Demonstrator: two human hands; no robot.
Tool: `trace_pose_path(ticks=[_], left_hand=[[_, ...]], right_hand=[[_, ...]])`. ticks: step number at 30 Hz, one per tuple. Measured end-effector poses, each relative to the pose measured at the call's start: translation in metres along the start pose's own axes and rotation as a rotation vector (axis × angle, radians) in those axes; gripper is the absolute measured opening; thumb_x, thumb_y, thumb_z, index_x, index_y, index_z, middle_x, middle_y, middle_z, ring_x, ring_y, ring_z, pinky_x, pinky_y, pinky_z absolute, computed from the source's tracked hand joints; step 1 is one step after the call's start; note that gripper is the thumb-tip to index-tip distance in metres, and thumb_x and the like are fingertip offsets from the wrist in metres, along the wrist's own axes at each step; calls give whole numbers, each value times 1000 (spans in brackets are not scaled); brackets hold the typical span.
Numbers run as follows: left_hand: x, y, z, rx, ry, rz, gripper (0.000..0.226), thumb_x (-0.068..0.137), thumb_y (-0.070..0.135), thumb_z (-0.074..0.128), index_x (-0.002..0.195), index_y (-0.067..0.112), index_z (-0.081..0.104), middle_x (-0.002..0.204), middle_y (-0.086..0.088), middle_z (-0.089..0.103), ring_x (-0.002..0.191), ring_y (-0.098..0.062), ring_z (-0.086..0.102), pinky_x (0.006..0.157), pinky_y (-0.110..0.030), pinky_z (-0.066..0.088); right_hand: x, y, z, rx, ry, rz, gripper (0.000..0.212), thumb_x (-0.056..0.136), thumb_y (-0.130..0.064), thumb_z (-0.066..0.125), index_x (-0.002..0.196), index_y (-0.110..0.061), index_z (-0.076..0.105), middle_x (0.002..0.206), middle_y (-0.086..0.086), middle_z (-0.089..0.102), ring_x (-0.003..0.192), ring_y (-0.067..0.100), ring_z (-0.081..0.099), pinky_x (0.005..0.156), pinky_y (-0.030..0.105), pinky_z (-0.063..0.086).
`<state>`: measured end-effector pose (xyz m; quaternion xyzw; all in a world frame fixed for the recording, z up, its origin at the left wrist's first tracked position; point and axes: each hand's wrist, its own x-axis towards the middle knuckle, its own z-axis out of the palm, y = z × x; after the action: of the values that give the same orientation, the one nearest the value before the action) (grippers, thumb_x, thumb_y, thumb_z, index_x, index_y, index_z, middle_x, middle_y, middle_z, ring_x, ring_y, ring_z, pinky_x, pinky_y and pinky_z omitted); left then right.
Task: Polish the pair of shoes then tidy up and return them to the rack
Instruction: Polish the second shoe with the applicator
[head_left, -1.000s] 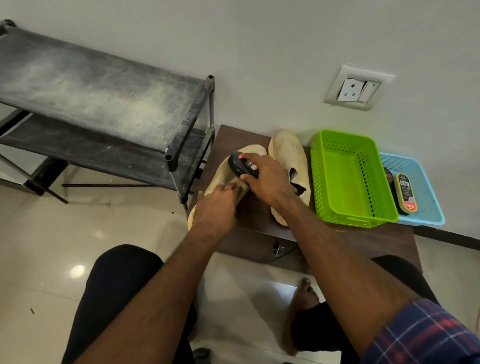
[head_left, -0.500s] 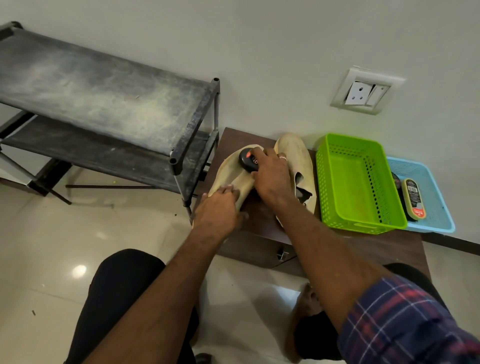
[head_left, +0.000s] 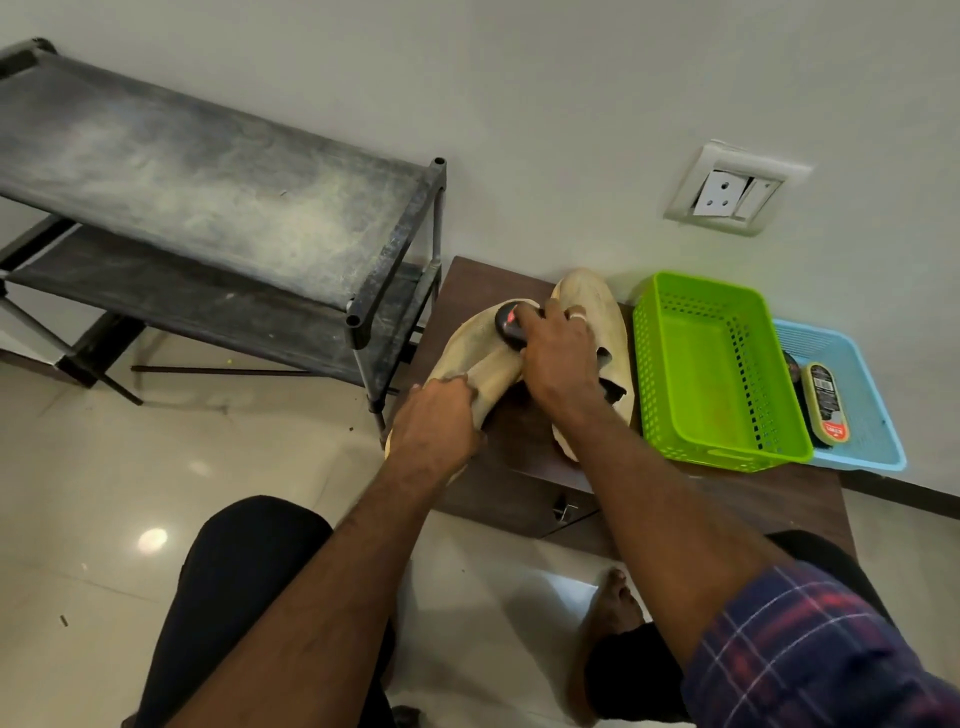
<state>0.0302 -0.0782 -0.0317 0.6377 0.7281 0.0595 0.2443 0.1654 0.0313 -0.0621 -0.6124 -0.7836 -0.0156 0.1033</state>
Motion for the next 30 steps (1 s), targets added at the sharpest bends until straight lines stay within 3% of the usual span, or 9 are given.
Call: trace_pose_path(ticks=[2, 5, 9, 13, 16, 18, 20, 23, 30], left_hand=[[2, -2, -2, 2, -2, -20, 59, 83, 37, 77, 136, 24, 54, 129, -9, 58, 119, -32, 55, 97, -45, 48], [5, -2, -3, -22, 15, -38, 48, 87, 28, 74, 131, 20, 57, 122, -10, 62, 116, -30, 58, 104, -45, 43], [7, 1, 0, -38, 80, -11, 33, 88, 18, 69, 121, 14, 63, 113, -9, 68, 111, -28, 61, 109, -47, 42], [6, -4, -1, -32, 69, 20, 55, 87, 25, 73, 137, 14, 54, 134, -10, 58, 125, -30, 52, 109, -43, 36], [12, -9, 1, 14, 81, 70, 72, 82, 30, 76, 145, 17, 43, 150, -6, 44, 140, -28, 37, 117, -47, 31], [14, -9, 2, 7, 68, 59, 73, 82, 29, 76, 144, 17, 42, 148, -7, 44, 139, -28, 38, 115, -46, 32], [15, -7, 4, 9, 57, 48, 66, 83, 26, 75, 142, 16, 45, 141, -9, 50, 130, -28, 47, 110, -44, 37], [18, -6, 8, 15, 47, 36, 61, 86, 23, 72, 141, 16, 45, 139, -9, 51, 130, -28, 46, 111, -45, 38], [23, -10, 10, 19, 54, 43, 60, 90, 23, 69, 144, 18, 45, 146, -9, 47, 136, -28, 41, 113, -42, 33]], right_hand=[[9, 3, -6, 102, -2, 38, 46, 89, -20, 66, 132, -26, 53, 124, 7, 57, 110, 34, 52, 89, 40, 44], [-14, -5, -12, 321, -48, 7, 51, 85, -28, 72, 132, -32, 52, 125, 3, 58, 110, 28, 55, 93, 39, 44], [-39, -10, 5, 291, -144, -54, 51, 86, -25, 71, 131, -33, 49, 126, 3, 57, 109, 30, 54, 94, 42, 47], [0, 5, 4, -12, -15, -3, 44, 89, -15, 62, 130, -26, 50, 125, 9, 56, 104, 36, 54, 82, 43, 47], [31, 13, -7, 93, 11, 59, 46, 87, -19, 68, 130, -23, 52, 123, 10, 57, 108, 37, 54, 87, 41, 45], [37, 6, -11, 244, 19, -4, 51, 84, -25, 72, 131, -26, 52, 125, 8, 58, 111, 33, 54, 94, 40, 43], [31, -8, -6, 339, -119, -189, 55, 83, -27, 75, 133, -29, 54, 129, 5, 58, 116, 28, 54, 100, 39, 42], [34, -13, 9, 254, -325, -374, 56, 85, -28, 73, 137, -31, 52, 131, 3, 54, 117, 26, 51, 99, 41, 45], [100, 22, 2, 53, -131, 30, 51, 88, -27, 70, 136, -24, 52, 127, 12, 56, 118, 35, 48, 96, 40, 44]])
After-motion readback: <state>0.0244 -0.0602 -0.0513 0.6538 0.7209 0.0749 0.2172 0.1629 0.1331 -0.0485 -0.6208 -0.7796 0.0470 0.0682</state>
